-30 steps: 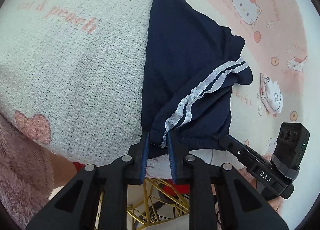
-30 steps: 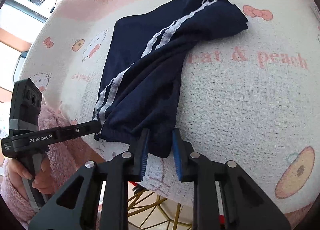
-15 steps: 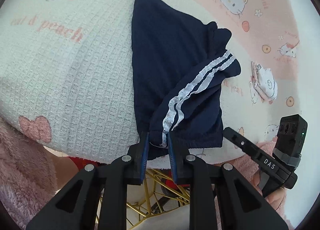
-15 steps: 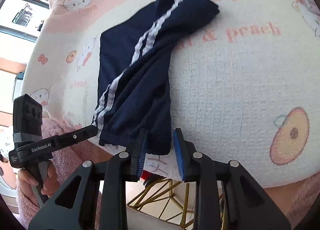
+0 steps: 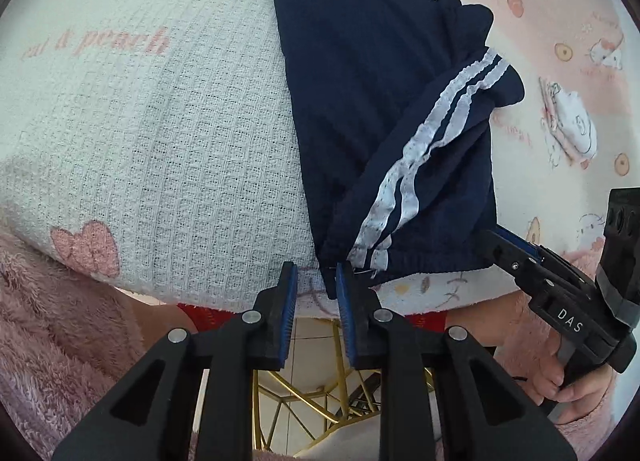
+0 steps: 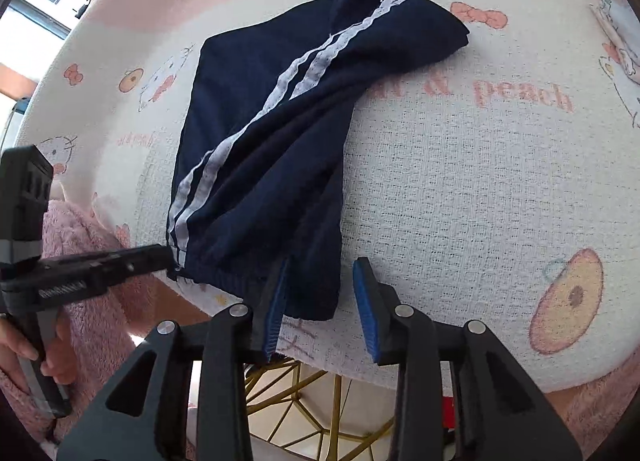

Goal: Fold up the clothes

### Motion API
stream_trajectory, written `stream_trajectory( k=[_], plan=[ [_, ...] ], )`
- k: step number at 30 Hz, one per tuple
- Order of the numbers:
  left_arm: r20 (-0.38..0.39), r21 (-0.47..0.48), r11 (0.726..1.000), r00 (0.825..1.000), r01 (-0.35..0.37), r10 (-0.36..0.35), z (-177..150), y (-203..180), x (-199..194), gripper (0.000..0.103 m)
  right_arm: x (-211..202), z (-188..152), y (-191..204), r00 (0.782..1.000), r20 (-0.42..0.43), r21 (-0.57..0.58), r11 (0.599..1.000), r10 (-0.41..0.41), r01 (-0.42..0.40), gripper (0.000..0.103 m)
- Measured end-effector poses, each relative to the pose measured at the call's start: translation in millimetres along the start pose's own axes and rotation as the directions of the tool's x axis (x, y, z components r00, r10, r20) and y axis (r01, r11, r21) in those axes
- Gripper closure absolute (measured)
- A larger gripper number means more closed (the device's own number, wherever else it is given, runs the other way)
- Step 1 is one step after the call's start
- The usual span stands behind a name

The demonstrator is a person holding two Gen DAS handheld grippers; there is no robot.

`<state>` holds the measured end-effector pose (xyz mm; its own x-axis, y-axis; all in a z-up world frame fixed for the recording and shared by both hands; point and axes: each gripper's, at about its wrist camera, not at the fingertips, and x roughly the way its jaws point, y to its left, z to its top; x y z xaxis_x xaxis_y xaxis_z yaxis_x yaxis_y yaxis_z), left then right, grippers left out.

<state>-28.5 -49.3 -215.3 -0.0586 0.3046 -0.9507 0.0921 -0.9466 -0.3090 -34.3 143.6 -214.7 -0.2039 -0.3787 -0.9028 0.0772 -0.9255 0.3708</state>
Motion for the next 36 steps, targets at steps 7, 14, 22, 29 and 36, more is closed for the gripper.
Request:
stream_trajectory(
  k=[7, 14, 22, 29, 36],
  plan=[
    [0.108, 0.045, 0.998, 0.993, 0.038, -0.043, 8, -16, -28, 0.082, -14, 6, 1, 0.996, 0.079, -0.011, 0.999, -0.036, 0.037, 0.068],
    [0.132, 0.054, 0.990, 0.982, 0.130, -0.136, 28, -22, -37, 0.081, -3, 13, -5, 0.997, 0.029, -0.027, 0.997, -0.069, 0.069, 0.066],
    [0.105, -0.037, 0.976, 0.972, 0.216, -0.211, 27, -5, -27, 0.074, -5, -3, -12, 0.999, 0.026, -0.029, 0.999, -0.042, 0.043, 0.065],
    [0.072, -0.045, 0.983, 0.982, 0.181, -0.177, 21, -3, -14, 0.103, -8, -4, -15, 0.999, 0.040, -0.001, 1.000, -0.019, 0.019, 0.065],
    [0.078, -0.040, 0.994, 0.992, 0.101, -0.098, 15, 4, -18, 0.103, -23, 1, -18, 0.992, 0.121, 0.022, 0.999, 0.042, -0.045, 0.065]
  ],
)
